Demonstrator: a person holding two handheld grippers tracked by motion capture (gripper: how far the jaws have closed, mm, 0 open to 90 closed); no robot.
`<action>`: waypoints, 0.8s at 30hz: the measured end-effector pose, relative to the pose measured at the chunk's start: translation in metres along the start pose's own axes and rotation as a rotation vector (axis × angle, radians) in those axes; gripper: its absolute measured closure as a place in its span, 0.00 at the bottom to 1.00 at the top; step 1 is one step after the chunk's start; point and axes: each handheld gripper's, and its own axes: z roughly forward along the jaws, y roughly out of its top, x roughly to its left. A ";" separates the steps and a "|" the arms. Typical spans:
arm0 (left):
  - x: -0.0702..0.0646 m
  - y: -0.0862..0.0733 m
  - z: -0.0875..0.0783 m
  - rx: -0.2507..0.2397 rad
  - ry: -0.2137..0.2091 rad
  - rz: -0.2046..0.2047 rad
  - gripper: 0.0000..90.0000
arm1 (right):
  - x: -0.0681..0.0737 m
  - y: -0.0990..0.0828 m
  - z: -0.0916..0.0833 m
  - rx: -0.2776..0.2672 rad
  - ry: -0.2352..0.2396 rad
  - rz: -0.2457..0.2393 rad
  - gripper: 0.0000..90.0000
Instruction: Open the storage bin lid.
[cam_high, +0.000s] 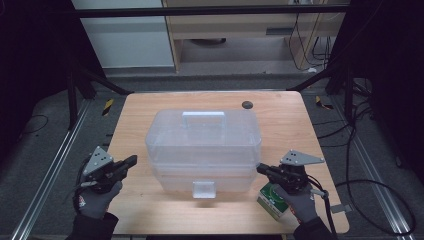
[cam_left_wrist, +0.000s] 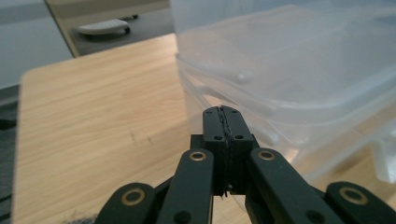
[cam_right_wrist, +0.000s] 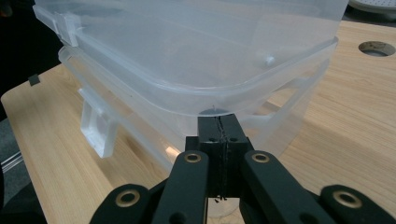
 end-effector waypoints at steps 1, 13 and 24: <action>0.000 0.000 0.000 0.000 0.000 0.000 0.99 | 0.000 0.000 0.000 0.000 0.000 0.000 1.00; -0.014 -0.003 0.016 0.028 -0.083 0.025 0.99 | 0.000 0.000 0.000 -0.001 0.002 0.001 1.00; -0.014 0.001 0.015 -0.013 -0.114 0.001 0.99 | -0.001 0.006 -0.002 -0.021 -0.001 0.001 1.00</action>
